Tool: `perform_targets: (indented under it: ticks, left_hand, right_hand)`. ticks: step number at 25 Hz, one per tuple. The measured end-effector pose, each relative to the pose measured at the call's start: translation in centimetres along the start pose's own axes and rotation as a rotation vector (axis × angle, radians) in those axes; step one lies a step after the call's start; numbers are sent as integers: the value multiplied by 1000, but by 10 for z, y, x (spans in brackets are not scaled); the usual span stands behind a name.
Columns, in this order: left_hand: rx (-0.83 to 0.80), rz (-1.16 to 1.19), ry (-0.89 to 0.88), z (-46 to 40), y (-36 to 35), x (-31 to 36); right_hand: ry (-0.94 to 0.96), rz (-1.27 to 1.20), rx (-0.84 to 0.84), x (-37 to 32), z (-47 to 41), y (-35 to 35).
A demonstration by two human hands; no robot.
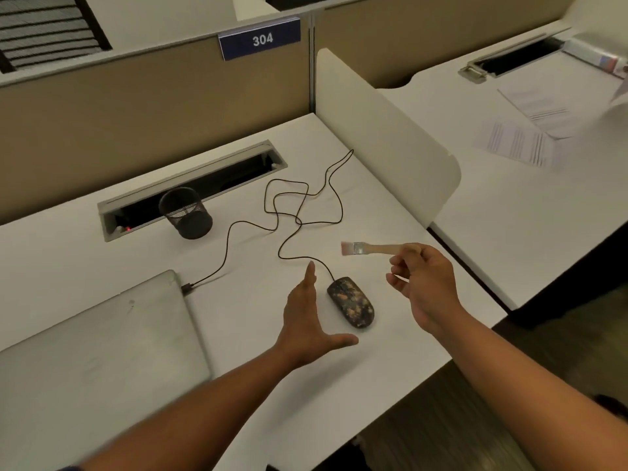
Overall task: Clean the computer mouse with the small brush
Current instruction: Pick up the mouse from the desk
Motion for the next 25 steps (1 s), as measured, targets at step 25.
perform_targets:
  ticks: [25]
  left_hand:
    - [54, -74, -111, 2, -32, 8]
  right_hand:
    - [-30, -163, 24, 25, 52, 59]
Point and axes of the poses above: each hand's wrist, its own z-axis away from the middle knuckle, its own y-axis out of the back of the hand, x = y × z, the point moved 3 cm from there along -z, towards the middle knuckle, and after that the axes turned 8 degrees about -x, right-handed, at the moved point
